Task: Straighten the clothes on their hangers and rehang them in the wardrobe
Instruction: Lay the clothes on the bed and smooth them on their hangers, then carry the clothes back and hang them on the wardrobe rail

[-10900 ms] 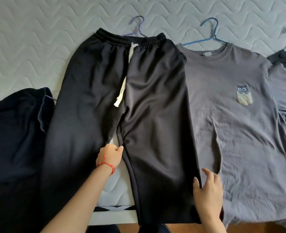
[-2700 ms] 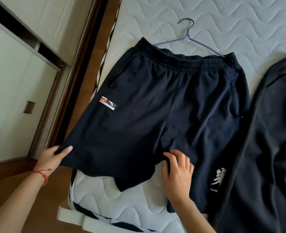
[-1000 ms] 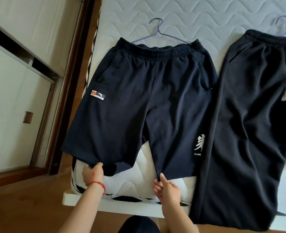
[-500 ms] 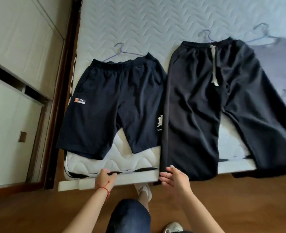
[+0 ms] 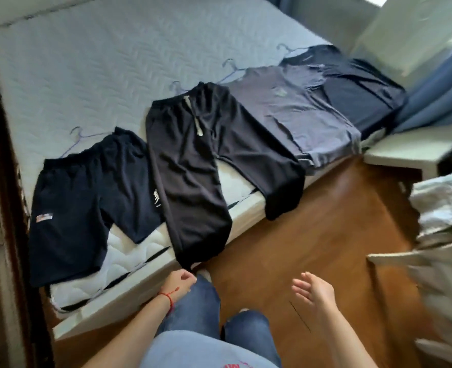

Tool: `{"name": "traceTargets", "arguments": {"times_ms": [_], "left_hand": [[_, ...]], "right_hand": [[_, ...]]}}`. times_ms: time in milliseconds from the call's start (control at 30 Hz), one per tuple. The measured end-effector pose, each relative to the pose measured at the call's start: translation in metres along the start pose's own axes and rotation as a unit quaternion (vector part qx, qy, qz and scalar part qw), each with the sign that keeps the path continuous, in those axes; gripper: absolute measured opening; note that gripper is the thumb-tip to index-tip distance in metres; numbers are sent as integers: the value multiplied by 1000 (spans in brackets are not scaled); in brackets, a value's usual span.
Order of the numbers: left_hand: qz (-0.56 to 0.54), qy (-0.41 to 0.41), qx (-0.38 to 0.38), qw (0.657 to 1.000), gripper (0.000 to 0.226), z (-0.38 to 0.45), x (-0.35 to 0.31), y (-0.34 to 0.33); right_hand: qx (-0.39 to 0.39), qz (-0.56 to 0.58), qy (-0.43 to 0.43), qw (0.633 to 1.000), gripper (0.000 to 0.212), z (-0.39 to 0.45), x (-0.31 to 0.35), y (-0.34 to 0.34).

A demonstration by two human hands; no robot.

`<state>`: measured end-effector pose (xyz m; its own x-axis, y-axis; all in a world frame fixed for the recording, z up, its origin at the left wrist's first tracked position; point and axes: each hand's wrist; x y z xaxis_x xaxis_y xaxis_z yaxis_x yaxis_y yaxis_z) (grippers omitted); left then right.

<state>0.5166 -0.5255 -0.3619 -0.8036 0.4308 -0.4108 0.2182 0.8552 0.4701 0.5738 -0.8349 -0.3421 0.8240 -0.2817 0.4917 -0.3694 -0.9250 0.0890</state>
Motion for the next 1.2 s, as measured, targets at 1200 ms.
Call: {"name": "traceTargets", "arguments": {"times_ms": [1200], "left_hand": [[19, 28, 99, 995, 18, 124, -453, -129]], "right_hand": [[-151, 97, -63, 982, 33, 165, 260, 194]]}}
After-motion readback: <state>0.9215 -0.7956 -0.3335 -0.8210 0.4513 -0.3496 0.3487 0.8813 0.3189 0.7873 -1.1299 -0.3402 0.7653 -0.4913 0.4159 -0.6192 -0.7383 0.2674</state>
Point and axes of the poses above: each hand's wrist, its own z-axis towards the middle knuckle, its own y-axis out of the back of the hand, x = y × z, and after that the axes turned 7 degrees about z, right-handed
